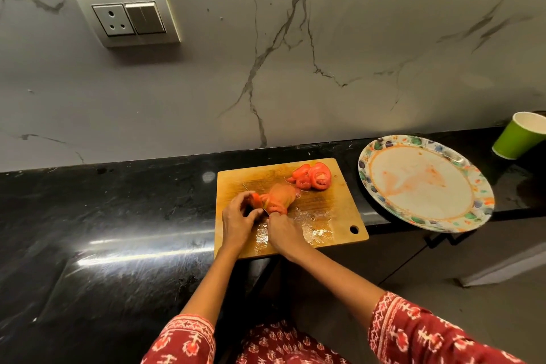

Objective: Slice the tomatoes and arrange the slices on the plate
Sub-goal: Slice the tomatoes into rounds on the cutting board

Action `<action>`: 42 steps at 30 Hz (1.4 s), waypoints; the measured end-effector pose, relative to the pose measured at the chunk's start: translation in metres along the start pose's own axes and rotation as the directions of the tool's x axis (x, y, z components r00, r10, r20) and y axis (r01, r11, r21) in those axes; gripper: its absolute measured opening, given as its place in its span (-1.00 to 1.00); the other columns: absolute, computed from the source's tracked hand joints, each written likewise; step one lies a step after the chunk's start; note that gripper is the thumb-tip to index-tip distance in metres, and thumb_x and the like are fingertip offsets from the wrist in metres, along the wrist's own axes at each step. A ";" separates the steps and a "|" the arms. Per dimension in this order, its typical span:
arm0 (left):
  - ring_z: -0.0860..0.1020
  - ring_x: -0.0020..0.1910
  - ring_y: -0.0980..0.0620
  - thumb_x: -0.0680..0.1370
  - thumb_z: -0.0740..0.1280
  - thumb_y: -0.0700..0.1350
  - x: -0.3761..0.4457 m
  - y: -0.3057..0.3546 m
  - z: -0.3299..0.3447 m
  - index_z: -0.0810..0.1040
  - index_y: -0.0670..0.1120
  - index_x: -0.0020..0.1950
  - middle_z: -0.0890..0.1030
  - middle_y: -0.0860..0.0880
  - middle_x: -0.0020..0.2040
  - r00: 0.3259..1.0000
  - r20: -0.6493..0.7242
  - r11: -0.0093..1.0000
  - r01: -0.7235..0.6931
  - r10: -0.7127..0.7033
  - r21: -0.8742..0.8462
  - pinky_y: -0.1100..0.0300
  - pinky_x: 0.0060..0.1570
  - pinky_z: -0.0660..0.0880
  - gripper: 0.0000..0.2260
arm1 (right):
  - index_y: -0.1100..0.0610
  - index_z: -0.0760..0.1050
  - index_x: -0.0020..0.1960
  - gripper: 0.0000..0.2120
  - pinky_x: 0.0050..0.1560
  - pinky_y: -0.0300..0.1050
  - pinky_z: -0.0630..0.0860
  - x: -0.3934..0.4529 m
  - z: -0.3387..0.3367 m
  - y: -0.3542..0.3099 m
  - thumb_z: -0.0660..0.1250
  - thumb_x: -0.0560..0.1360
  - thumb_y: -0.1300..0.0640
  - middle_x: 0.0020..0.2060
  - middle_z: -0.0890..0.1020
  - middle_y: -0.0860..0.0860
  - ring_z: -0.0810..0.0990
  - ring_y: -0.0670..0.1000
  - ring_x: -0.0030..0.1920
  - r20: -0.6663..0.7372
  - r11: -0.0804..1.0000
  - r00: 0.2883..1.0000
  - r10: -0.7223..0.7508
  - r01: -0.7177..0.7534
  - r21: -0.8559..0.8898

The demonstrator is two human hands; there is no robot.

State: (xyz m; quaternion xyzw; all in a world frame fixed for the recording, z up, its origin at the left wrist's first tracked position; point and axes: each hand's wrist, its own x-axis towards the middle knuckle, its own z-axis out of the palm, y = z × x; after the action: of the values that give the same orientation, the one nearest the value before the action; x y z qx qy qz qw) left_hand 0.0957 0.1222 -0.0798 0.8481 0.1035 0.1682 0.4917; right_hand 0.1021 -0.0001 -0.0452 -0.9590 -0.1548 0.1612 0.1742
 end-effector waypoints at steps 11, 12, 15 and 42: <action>0.52 0.16 0.01 0.40 0.44 -0.32 0.005 0.002 -0.008 0.49 -0.18 0.25 0.56 -0.13 0.17 0.996 0.007 0.993 0.091 -0.091 -0.078 0.22 0.17 0.45 -0.58 | 0.26 0.39 0.22 -0.77 0.02 0.00 0.46 -0.036 0.009 0.033 0.08 0.61 0.23 0.09 0.58 0.19 0.56 0.19 0.12 0.023 0.999 1.000 0.009 -0.008 -0.043; 0.51 0.17 0.01 0.40 0.44 -0.32 0.005 0.002 -0.008 0.48 -0.17 0.25 0.55 -0.13 0.18 0.996 0.021 0.994 0.088 -0.086 -0.071 0.20 0.18 0.45 -0.57 | 0.26 0.39 0.21 -0.77 0.02 0.00 0.46 -0.037 0.008 0.032 0.08 0.61 0.22 0.08 0.58 0.19 0.56 0.19 0.12 0.015 0.999 1.000 0.008 -0.007 -0.031; 0.50 0.15 0.05 0.40 0.46 -0.26 0.005 0.002 -0.010 0.47 -0.15 0.28 0.54 -0.07 0.17 0.996 0.022 0.995 0.083 -0.082 -0.046 0.28 0.12 0.45 -0.55 | 0.26 0.41 0.19 -0.77 -0.08 -0.05 0.43 -0.034 0.006 0.027 0.08 0.61 0.23 0.06 0.58 0.18 0.57 0.19 0.07 -0.017 1.000 1.000 -0.001 0.001 0.019; 0.57 -0.28 0.18 0.41 0.45 -0.27 0.015 0.030 -0.017 0.61 -0.10 -0.01 0.60 0.03 -0.22 0.991 -0.049 0.990 0.126 -0.123 0.062 0.44 -0.28 0.52 -0.81 | 0.23 0.42 0.13 -0.69 -0.17 -0.09 0.33 -0.017 -0.016 0.005 0.00 0.65 0.06 -0.02 0.59 0.20 0.56 0.21 0.01 -0.085 0.971 0.995 -0.060 0.078 0.226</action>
State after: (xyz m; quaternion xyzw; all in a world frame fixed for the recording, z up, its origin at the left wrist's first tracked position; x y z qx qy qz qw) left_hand 0.1029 0.1261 -0.0427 0.8515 0.1727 0.1525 0.4709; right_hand 0.0942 -0.0149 -0.0287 -0.9321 -0.1617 0.1343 0.2948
